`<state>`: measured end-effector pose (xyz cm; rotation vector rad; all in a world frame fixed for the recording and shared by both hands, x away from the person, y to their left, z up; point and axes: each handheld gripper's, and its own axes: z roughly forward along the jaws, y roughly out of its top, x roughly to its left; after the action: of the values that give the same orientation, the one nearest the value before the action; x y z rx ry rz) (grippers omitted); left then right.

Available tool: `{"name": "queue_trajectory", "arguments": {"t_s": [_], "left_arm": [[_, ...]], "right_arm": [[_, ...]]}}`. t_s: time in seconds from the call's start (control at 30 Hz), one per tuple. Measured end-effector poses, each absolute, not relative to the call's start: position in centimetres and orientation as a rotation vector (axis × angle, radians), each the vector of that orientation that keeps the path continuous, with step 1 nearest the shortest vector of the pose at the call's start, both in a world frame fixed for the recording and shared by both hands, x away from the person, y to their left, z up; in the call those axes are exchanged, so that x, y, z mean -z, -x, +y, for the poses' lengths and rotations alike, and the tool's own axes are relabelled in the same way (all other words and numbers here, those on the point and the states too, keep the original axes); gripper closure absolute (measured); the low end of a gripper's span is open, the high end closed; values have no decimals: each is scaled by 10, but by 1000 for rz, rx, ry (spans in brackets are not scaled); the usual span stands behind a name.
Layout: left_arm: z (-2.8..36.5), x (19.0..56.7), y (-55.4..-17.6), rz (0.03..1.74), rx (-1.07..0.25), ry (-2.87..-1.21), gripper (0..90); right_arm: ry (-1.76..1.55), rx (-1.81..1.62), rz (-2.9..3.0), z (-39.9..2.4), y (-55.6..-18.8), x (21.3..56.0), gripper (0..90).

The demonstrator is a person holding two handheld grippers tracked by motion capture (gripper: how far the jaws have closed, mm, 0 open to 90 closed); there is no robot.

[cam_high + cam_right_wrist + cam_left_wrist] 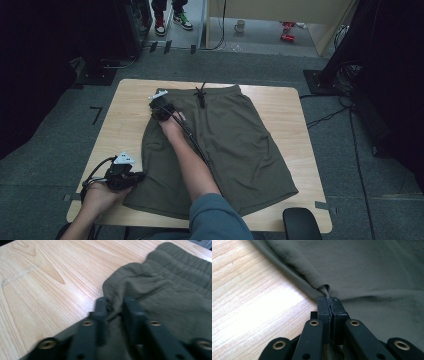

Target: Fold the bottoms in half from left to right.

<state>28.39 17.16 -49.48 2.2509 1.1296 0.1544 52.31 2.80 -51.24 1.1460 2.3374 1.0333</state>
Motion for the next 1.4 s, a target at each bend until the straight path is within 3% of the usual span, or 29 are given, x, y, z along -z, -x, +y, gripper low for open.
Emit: {"name": "queue_trajectory", "arguments": {"t_s": [0.1,0.43,0.67,1.13,1.4], "left_arm": [[168,493,-286,1123,-166,-2260,899],[143,458,-282,982,-285,-2126,899],[113,435,-292,879,-226,-2118,893],[18,422,-310,669,-222,-2214,897],[-41,434,-321,593,-255,-2280,896]], "right_arm": [[-1179,-1038,2352,24,-526,511,860],[-1318,-1163,2389,-9,-537,478,872],[-1299,-1226,2380,-52,-530,451,871],[-1325,-1155,2302,-151,-508,422,870],[-1408,-1090,2252,-209,-499,432,868]]}}
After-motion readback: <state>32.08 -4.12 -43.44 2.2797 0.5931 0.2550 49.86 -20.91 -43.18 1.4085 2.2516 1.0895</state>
